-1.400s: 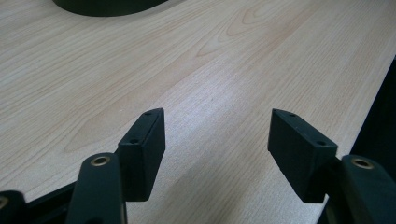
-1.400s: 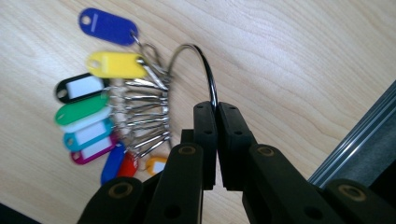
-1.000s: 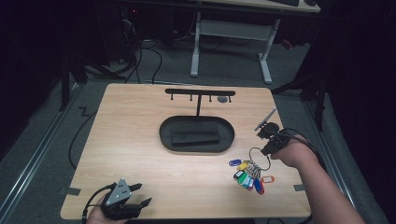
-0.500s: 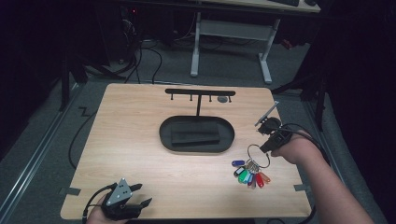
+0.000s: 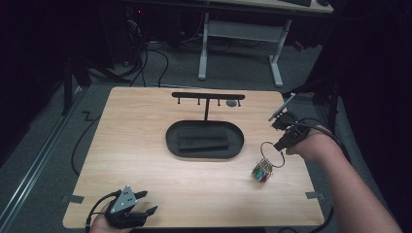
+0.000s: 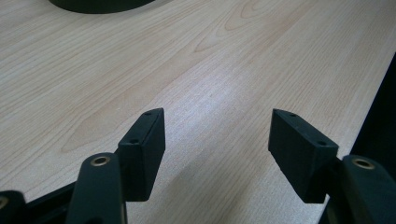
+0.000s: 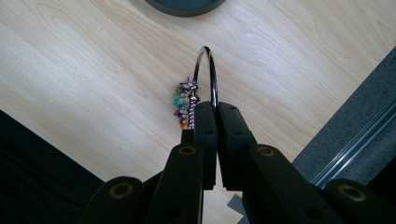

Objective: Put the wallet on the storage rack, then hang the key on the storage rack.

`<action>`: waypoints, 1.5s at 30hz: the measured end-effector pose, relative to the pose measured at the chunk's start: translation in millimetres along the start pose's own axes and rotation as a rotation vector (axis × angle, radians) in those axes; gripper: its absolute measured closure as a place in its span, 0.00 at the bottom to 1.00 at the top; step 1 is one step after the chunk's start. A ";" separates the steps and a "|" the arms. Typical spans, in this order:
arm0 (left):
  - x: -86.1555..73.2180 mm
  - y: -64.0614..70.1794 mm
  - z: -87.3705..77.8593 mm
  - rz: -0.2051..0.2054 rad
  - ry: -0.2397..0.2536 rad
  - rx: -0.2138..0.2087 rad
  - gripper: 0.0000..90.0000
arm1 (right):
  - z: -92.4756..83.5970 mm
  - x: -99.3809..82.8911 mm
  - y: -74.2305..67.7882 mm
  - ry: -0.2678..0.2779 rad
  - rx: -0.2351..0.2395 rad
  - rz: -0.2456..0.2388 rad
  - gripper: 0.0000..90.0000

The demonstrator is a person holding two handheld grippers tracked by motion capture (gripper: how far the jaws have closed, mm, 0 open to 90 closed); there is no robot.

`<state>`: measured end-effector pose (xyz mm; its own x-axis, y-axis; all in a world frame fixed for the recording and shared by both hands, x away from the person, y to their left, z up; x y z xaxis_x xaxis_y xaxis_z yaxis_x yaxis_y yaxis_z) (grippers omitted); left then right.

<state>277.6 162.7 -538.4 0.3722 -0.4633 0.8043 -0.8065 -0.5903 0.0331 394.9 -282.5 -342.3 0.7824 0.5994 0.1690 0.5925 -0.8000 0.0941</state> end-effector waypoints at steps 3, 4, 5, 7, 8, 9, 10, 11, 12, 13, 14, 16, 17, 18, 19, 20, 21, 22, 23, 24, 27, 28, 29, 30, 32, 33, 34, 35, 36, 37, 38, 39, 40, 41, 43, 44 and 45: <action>0.0 -0.2 -0.7 0.000 0.001 0.002 0.41 | -10.9 5.1 0.9 0.006 -0.016 -0.009 0.98; 0.0 -0.2 -0.7 0.000 0.001 0.002 0.41 | -10.9 5.1 0.9 0.006 -0.016 -0.009 0.98; 0.0 -0.3 -0.8 -0.001 0.001 0.003 0.41 | -15.0 7.6 2.2 0.009 -0.019 -0.006 0.98; -0.2 -0.8 -1.1 -0.002 -0.002 0.003 0.41 | -18.2 10.2 2.8 0.006 -0.024 0.004 0.98; -0.3 -1.0 -1.1 -0.003 -0.002 0.002 0.41 | -19.3 11.8 4.0 0.009 -0.024 -0.006 0.98; -0.3 -1.0 -1.0 -0.003 -0.002 0.002 0.41 | -20.1 13.0 3.9 0.011 -0.021 -0.001 0.98; -0.3 -1.1 -1.2 -0.003 -0.005 0.002 0.41 | -20.1 14.2 3.8 0.014 -0.013 -0.004 0.98; -0.3 -1.1 -1.2 -0.003 -0.005 0.002 0.41 | -20.1 14.2 3.8 0.014 -0.013 -0.004 0.98; -0.2 -1.0 -1.0 -0.003 -0.002 0.003 0.41 | -18.5 16.2 3.7 0.016 -0.007 -0.009 0.98; -0.1 -0.9 -1.1 -0.002 -0.001 0.003 0.41 | -17.6 17.1 3.8 0.011 -0.009 -0.008 0.98; 0.1 -0.9 -1.1 -0.001 0.000 0.003 0.41 | -17.6 17.1 3.8 0.011 -0.009 -0.008 0.98; 0.1 -0.9 -0.9 0.000 0.000 0.003 0.41 | -15.4 19.8 3.4 0.008 -0.005 -0.004 0.98; 0.0 -0.8 -0.8 -0.001 -0.001 0.002 0.41 | -14.4 22.2 3.3 0.006 -0.008 -0.009 0.98; -0.1 -0.5 -0.5 0.000 0.000 0.003 0.41 | -14.4 22.2 3.3 0.006 -0.008 -0.009 0.98; -0.1 -0.3 -0.5 0.001 0.001 0.004 0.41 | -14.3 23.5 3.1 0.005 -0.007 -0.011 0.98; 0.0 -0.1 -0.6 0.002 0.001 0.005 0.41 | -14.6 24.9 2.9 0.005 -0.006 -0.012 0.98; 0.1 0.0 -0.7 0.002 0.001 0.005 0.41 | -15.0 26.2 2.4 0.006 -0.008 -0.010 0.98; 0.1 0.0 -0.8 0.003 -0.001 0.003 0.41 | -15.6 27.4 2.6 0.006 -0.012 -0.015 0.98; 0.1 -0.1 -0.6 0.003 0.000 0.004 0.41 | -16.4 28.6 2.7 0.006 -0.013 -0.016 0.98; 0.0 -0.2 -0.5 0.003 0.000 0.005 0.41 | -17.3 29.8 2.5 0.007 -0.015 -0.013 0.98; 0.0 0.0 -1.0 0.003 -0.001 0.004 0.41 | -19.9 33.4 2.6 0.006 -0.016 0.004 0.98; 0.2 0.1 -1.2 0.003 0.000 0.004 0.41 | -20.3 36.7 4.8 0.015 -0.019 -0.012 0.98; 0.2 0.1 -1.1 0.002 0.001 0.004 0.41 | -20.3 36.7 4.8 0.015 -0.019 -0.012 0.98; 0.2 0.2 -1.0 0.003 0.000 0.003 0.41 | -20.2 38.4 5.3 0.015 -0.015 -0.011 0.98; -0.2 0.2 -0.8 0.004 -0.003 0.004 0.41 | -18.3 44.3 7.3 0.013 -0.006 -0.006 0.98; -0.2 0.1 -0.8 0.002 -0.002 0.004 0.41 | -18.3 44.3 7.3 0.013 -0.006 -0.006 0.98; -0.3 -0.1 -0.7 0.002 0.000 0.006 0.41 | -18.0 46.6 7.3 0.002 -0.008 0.000 0.98; -0.3 -0.5 -0.6 0.001 0.000 0.007 0.41 | -17.5 49.5 8.2 0.002 -0.014 -0.009 0.98; -0.4 -0.7 -0.3 0.000 0.002 0.008 0.41 | -17.3 52.2 8.1 0.001 -0.011 -0.009 0.98; -0.6 -1.0 -0.4 0.001 -0.002 0.006 0.41 | -17.2 55.3 8.5 0.003 -0.011 -0.015 0.98; -1.1 -1.1 -0.5 0.001 -0.004 0.006 0.41 | -17.7 61.3 8.2 0.001 -0.017 -0.010 0.98; -1.1 -1.1 -0.5 0.001 -0.004 0.006 0.41 | -18.0 64.7 9.2 0.006 -0.019 -0.020 0.98; -1.2 -0.9 -0.9 0.003 -0.003 0.007 0.41 | -18.0 64.7 9.2 0.006 -0.019 -0.020 0.98; -1.2 -0.6 -1.7 0.005 -0.003 0.006 0.41 | -18.6 67.7 9.2 0.009 -0.018 -0.009 0.98; -1.1 0.2 -3.1 0.010 0.003 0.009 0.42 | -19.2 73.9 10.3 0.018 -0.015 -0.018 0.98; -1.2 0.5 -3.4 0.011 0.005 0.011 0.42 | -19.9 76.7 9.8 0.016 -0.018 -0.007 0.98; -1.6 0.5 -3.6 0.013 0.003 0.012 0.42 | -20.5 79.7 9.6 0.018 -0.017 -0.006 0.98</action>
<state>275.0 165.5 -537.5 0.3601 -0.4694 0.8062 -0.8060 -0.5917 0.0155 459.0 -242.9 -307.9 0.7752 0.6037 0.1857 0.5938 -0.7968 0.1116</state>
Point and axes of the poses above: each handheld gripper's, and its own axes: z roughly forward along the jaws, x roughly out of its top, y roughly to its right, the point moved 3 cm from there along z, roughly forward along the jaws, and after that the axes turned 1 degree about y, right-handed, at the moved point
